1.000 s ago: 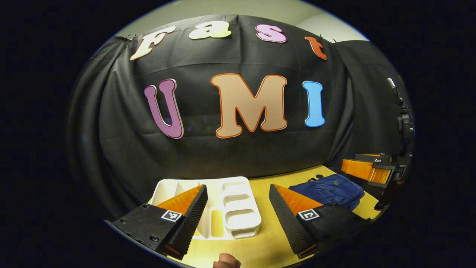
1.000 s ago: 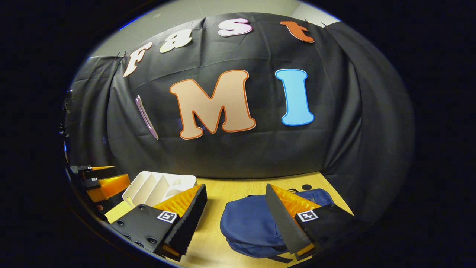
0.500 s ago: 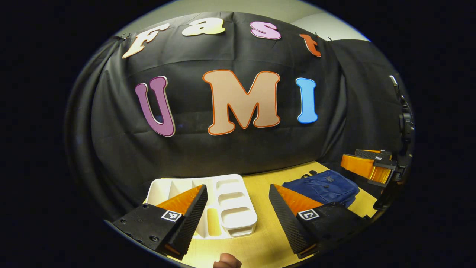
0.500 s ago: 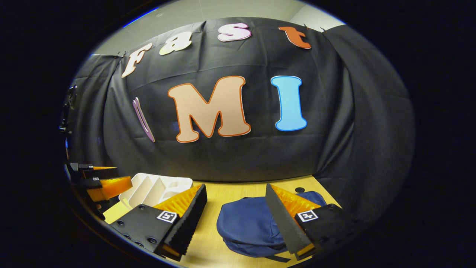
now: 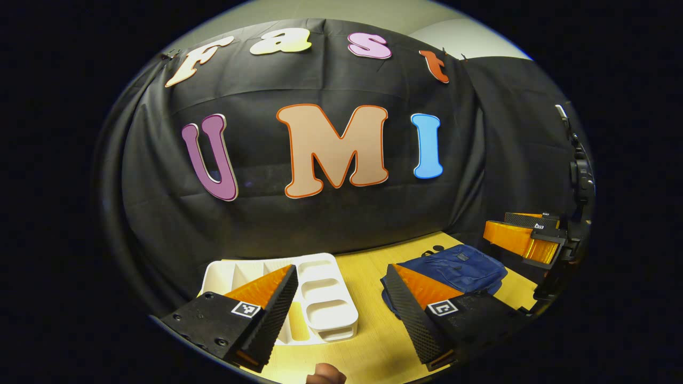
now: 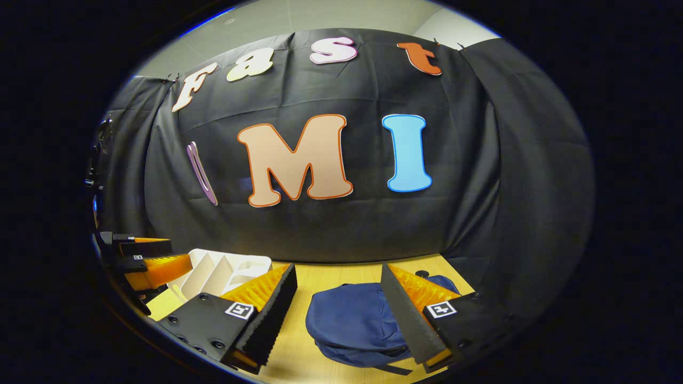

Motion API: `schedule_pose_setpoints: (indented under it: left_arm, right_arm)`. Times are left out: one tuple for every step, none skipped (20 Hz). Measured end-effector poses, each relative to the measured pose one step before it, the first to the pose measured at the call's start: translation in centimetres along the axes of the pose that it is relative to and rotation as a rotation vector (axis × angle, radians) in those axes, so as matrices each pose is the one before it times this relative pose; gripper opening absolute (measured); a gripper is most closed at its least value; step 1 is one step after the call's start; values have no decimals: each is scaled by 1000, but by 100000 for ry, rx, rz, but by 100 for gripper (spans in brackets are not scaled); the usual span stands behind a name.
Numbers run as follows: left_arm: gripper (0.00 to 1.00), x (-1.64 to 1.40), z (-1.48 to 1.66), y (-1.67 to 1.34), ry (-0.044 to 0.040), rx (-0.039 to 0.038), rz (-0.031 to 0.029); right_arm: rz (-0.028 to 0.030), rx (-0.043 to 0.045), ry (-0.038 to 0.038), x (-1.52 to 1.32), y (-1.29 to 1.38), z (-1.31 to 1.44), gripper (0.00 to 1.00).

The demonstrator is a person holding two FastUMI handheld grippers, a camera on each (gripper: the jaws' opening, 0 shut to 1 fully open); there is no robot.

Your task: Open the schoolbag, grab two books from the bookshelf and put them into the schoolbag.

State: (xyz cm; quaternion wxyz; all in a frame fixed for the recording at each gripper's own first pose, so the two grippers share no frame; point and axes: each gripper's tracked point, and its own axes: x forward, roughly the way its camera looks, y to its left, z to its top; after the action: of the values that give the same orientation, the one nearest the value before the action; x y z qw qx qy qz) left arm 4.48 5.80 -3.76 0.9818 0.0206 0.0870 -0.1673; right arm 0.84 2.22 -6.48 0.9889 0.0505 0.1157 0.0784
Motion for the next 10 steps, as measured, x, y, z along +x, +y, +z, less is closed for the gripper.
schedule_pose_setpoints:
  left_arm:
    - [97, -122, 14, 38, -171, -15, 27]
    - [97, -25, 27, -8, 78, -103, -154]
    - [97, 30, 1, -79, -51, -88, -181]
    - [97, 45, 56, 20, -103, 68, 185]
    - [97, -81, -67, 143, -17, 17, 142]
    - [97, 19, 28, 27, 139, -186, 74]
    - [97, -45, -26, 10, -93, -132, 113]
    - [97, 5, -23, 40, 93, -83, 66]
    - [97, 21, 15, 23, 89, 101, 100]
    - [97, -1, 109, 27, -221, 181, 119]
  right_arm:
    - [-16, -131, 11, -18, 32, 84, 99]
    - [-47, -187, -104, -19, -8, 48, 99]
    - [55, -87, -44, -73, 36, 88, 99]
    - [110, -26, -199, 32, 41, 8, 100]
    - [70, -44, -18, 44, 14, 49, 99]
    - [46, -65, -50, -19, -13, 55, 99]
    - [114, -45, 22, 72, 68, 27, 100]
    - [212, -91, -81, -27, 91, 95, 99]
    - [-70, -125, -14, 14, -20, 24, 99]
    - [206, -53, -102, 19, 41, -30, 99]
